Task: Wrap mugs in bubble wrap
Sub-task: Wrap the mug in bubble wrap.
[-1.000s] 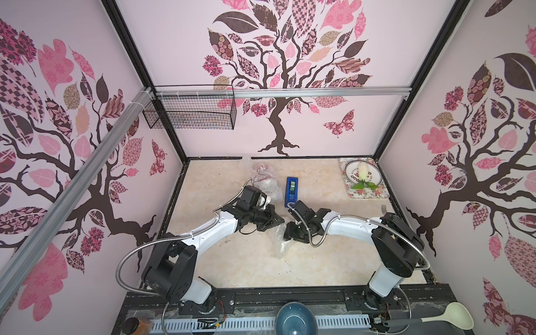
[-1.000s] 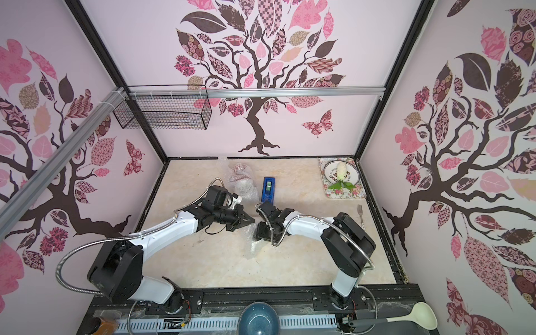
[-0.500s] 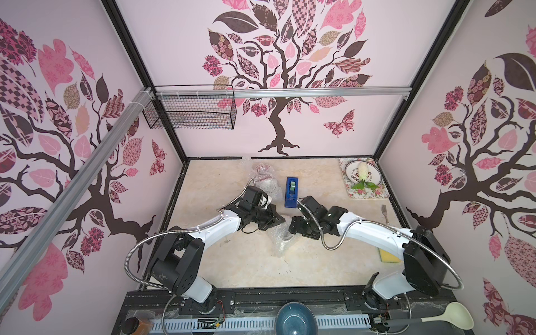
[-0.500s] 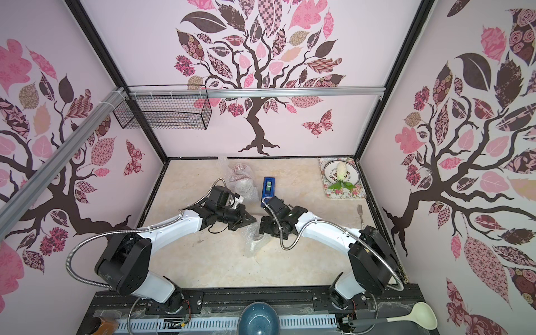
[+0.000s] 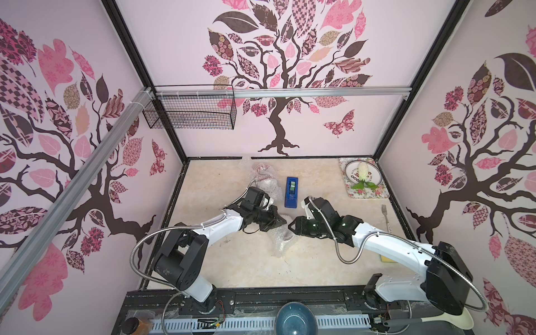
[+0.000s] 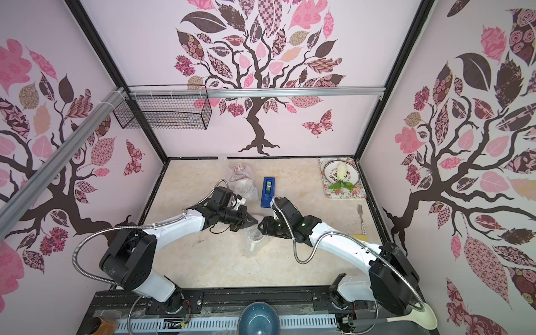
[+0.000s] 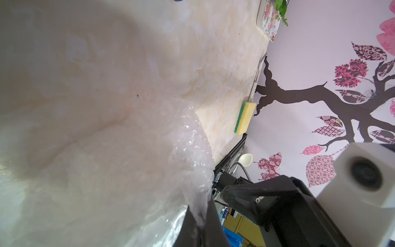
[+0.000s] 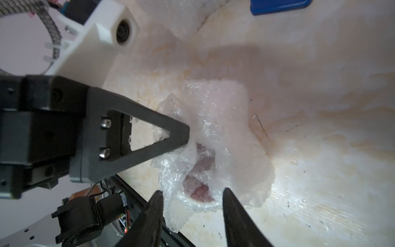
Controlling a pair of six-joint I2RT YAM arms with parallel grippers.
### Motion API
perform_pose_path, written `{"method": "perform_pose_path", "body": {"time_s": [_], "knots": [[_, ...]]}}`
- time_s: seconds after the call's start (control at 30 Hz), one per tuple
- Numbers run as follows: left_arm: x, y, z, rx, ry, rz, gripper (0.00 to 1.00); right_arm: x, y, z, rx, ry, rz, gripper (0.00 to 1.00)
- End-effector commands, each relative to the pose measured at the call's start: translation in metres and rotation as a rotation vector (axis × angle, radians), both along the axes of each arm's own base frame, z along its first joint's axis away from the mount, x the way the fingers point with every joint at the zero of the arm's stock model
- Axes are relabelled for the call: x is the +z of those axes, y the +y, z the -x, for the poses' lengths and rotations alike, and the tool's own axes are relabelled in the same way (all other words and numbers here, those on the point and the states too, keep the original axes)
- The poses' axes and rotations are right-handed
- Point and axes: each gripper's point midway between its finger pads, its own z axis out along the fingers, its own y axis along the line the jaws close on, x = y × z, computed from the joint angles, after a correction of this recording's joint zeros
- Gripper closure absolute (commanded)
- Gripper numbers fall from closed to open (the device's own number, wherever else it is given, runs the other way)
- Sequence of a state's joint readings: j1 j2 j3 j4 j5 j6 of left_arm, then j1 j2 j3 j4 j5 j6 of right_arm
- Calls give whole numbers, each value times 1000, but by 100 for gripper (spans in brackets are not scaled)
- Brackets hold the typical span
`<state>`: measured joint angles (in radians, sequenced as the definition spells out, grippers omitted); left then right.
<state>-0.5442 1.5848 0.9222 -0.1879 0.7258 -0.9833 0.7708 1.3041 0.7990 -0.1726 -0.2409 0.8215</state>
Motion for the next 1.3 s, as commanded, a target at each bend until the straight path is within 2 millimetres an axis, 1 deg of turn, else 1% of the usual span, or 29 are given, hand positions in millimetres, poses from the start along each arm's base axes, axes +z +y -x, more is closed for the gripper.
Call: {"method": "perform_pose_path", "body": {"time_s": [0.0, 0.07, 0.2, 0.4, 0.53, 0.73, 0.8, 0.9, 1.0, 1.03, 1.07, 1.1, 1.17, 1.2, 1.27], "knots": [[22, -11, -12, -23, -61, 49, 100, 14, 19, -6, 54, -48, -89, 54], [23, -13, -11, -28, -58, 55, 100, 12, 22, -6, 66, -49, -92, 54], [27, -17, -11, -40, -62, 75, 100, 1, 22, -8, 66, -38, -70, 55], [32, -24, -10, -64, -60, 103, 100, -11, 23, -12, 61, -30, -45, 59], [36, -28, -7, -82, -59, 118, 100, -12, 23, -19, 38, -42, -29, 63], [34, -28, -4, -89, -51, 117, 100, -15, 15, -28, -21, -53, -17, 68], [33, -29, -4, -91, -50, 117, 100, -12, 16, -30, -26, -60, -31, 69], [32, -29, -3, -95, -47, 118, 100, -11, 14, -32, -37, -62, -24, 77], [32, -30, -4, -98, -42, 120, 100, -9, 12, -32, -46, -60, -25, 93], [33, -30, -4, -98, -46, 121, 99, -9, 11, -31, -54, -58, -23, 98], [36, -31, -6, -99, -57, 122, 93, -9, 9, -30, -62, -53, -23, 100], [38, -30, -8, -92, -68, 119, 87, -8, 7, -29, -69, -51, -21, 100], [43, -25, -17, -62, -108, 72, 63, -11, 0, -27, -96, -38, -6, 100], [45, -20, -21, -50, -123, 39, 57, -12, -3, -26, -107, -31, -2, 100], [57, -11, -33, -21, -161, -7, 50, -17, -8, -23, -133, -13, 5, 100]]}}
